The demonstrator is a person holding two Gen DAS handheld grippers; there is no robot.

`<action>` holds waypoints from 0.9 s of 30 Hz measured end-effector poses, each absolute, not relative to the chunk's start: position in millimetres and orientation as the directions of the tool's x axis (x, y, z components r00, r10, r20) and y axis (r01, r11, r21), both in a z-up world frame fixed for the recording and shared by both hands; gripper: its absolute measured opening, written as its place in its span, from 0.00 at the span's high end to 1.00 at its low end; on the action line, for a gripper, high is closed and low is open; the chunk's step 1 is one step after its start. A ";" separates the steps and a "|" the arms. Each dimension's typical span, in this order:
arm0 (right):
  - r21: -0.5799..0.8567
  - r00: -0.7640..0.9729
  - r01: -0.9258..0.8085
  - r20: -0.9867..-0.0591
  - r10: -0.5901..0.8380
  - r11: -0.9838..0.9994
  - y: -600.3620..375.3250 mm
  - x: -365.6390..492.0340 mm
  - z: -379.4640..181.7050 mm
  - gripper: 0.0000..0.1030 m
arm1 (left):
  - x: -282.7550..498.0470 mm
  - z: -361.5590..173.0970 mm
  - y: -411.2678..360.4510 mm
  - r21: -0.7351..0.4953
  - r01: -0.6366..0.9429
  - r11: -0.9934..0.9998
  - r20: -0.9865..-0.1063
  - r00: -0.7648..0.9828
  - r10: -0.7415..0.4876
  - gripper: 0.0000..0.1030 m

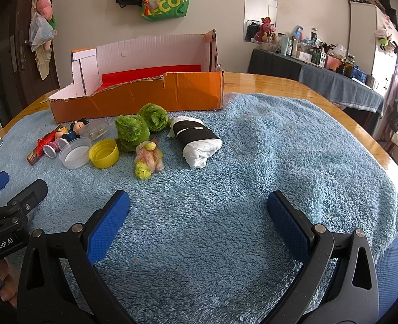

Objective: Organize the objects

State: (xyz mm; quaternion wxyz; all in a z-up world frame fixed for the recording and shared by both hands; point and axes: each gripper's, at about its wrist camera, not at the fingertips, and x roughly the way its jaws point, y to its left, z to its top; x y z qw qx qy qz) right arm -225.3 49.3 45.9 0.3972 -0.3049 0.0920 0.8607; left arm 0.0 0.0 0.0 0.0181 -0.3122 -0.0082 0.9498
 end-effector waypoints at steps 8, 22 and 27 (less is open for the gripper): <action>-0.084 -0.496 -0.742 -0.598 0.630 -0.665 49.2 -225.2 45.8 0.00 | 0.0 0.0 0.0 -0.028 -0.034 -0.999 -0.593 -0.804 0.044 0.00; -0.085 -0.492 -0.746 -0.596 0.634 -0.660 50.5 -223.9 42.9 0.00 | 0.0 0.0 0.0 -0.029 -0.042 -0.999 -0.592 -0.804 0.051 0.00; -0.080 -0.494 -0.745 -0.600 0.629 -0.662 47.2 -221.8 45.8 0.00 | -1.2 2.7 -3.2 -0.051 -0.064 -0.997 -0.594 -0.800 0.082 0.00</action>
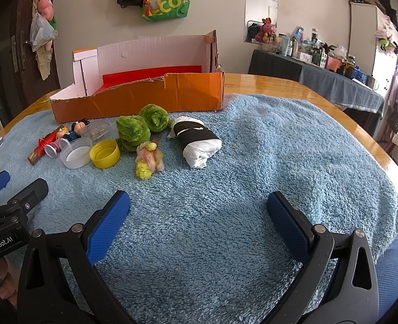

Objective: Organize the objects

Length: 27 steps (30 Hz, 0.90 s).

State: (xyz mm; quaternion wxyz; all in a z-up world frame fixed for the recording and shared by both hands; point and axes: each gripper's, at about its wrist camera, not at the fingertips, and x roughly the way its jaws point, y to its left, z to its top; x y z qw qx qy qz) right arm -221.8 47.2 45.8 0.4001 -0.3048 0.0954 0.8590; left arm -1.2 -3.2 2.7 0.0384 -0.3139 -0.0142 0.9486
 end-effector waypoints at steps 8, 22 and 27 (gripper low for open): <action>-0.106 -0.519 -0.733 -0.552 0.652 -0.672 52.5 -226.5 79.8 0.00 | -12.3 35.2 -13.6 -0.081 -0.144 -0.986 -0.611 -0.775 0.163 0.00; -0.172 -0.468 -0.696 -0.628 0.622 -0.697 92.3 -249.3 86.3 0.00 | -71.1 44.0 -33.8 -0.125 -0.302 -0.945 -0.733 -0.614 0.293 0.00; -0.162 -0.455 -0.690 -0.660 0.598 -0.705 106.1 -248.3 84.5 0.00 | -87.0 33.9 -32.5 -0.110 -0.355 -0.928 -0.774 -0.556 0.305 0.01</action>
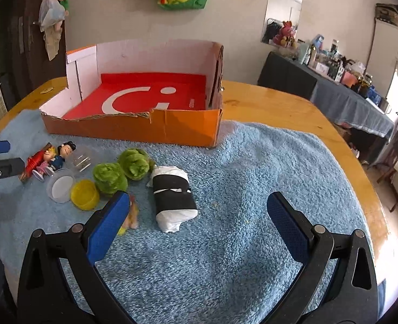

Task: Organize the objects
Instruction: 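Grasp the red wooden figure with the left tool while the right tool grasps the black-and-white roll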

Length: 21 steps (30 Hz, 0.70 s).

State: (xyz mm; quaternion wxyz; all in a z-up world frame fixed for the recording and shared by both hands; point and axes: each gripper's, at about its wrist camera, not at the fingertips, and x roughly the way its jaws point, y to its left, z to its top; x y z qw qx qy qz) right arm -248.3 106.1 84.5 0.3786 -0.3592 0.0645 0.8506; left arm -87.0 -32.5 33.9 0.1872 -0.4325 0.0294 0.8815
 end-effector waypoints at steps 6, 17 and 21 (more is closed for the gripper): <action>-0.120 -0.448 -0.669 -0.723 0.526 -0.734 130.2 -253.8 81.4 0.00 | -101.6 26.3 -32.2 -0.117 -0.388 -0.914 -0.796 -0.514 0.320 0.03; -0.080 -0.430 -0.655 -0.778 0.458 -0.751 143.5 -258.8 65.3 0.00 | -108.4 27.1 -31.9 -0.111 -0.462 -0.880 -0.807 -0.475 0.351 0.10; -0.069 -0.422 -0.658 -0.791 0.443 -0.750 145.9 -260.1 60.9 0.01 | -112.3 25.1 -33.6 -0.175 -0.480 -0.860 -0.807 -0.430 0.404 0.24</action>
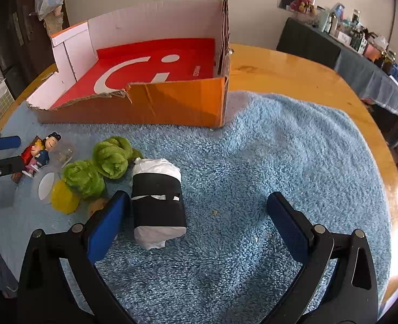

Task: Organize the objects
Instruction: 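Grasp the red wooden figure with the left tool while the right tool grasps the black-and-white roll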

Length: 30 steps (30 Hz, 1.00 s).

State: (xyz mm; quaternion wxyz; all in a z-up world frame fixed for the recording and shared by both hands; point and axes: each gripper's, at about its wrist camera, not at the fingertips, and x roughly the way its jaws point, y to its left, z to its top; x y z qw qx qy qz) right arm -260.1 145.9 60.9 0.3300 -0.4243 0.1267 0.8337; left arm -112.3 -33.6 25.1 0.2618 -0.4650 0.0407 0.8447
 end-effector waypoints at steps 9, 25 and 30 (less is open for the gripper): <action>-0.076 -0.428 -0.655 -0.783 0.451 -0.752 141.0 -259.5 60.8 0.20 | -105.6 28.9 -26.0 -0.243 -0.528 -0.814 -0.786 -0.384 0.484 0.59; -0.034 -0.483 -0.624 -0.769 0.419 -0.781 130.3 -259.7 67.8 0.68 | -93.8 29.6 -23.6 -0.254 -0.516 -0.818 -0.771 -0.403 0.494 0.84; -0.037 -0.503 -0.633 -0.740 0.447 -0.773 125.4 -253.4 81.0 0.68 | -91.5 31.3 -22.8 -0.245 -0.504 -0.829 -0.764 -0.426 0.485 0.88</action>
